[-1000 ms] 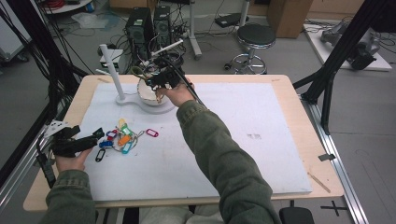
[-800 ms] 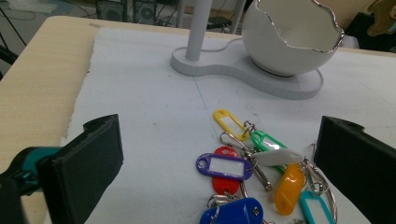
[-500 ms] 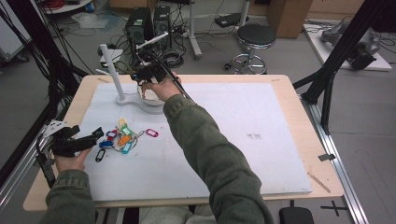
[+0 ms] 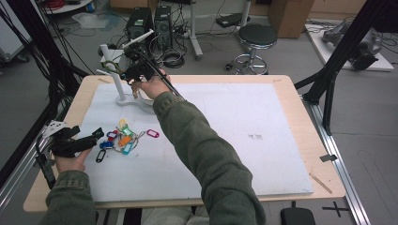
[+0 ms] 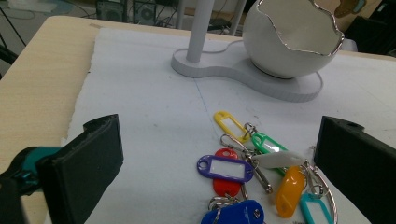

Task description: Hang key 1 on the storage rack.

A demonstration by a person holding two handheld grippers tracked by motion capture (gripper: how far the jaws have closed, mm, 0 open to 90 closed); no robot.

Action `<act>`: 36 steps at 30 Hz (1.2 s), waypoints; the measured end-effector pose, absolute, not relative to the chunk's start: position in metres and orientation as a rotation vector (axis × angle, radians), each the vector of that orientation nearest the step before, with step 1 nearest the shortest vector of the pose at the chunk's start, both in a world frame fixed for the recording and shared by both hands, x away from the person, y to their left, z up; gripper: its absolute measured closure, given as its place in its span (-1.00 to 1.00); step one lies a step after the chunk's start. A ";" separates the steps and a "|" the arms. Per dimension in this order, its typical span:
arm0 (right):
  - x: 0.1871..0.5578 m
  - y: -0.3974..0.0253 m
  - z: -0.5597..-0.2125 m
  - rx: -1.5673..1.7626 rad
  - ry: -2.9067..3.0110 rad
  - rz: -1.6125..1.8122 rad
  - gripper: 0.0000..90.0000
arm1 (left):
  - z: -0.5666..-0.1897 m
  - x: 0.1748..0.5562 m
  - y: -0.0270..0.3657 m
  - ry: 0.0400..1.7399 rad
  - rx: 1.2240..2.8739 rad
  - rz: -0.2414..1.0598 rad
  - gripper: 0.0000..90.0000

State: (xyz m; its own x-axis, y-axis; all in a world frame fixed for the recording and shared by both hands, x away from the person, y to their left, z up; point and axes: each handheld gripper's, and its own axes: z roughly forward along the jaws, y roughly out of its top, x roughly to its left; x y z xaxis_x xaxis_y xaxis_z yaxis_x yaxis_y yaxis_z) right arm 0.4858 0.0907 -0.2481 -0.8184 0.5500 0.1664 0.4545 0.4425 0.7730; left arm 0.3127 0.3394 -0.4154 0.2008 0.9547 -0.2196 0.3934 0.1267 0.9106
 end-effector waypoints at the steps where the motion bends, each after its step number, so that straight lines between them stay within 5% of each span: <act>1: 0.486 0.092 -0.248 0.900 2.570 1.332 0.69 | -0.415 0.313 0.340 1.369 1.447 0.687 -0.96; 36: 0.523 0.119 -0.288 1.032 2.554 1.230 0.66 | -0.415 0.312 0.339 1.367 1.447 0.681 -0.96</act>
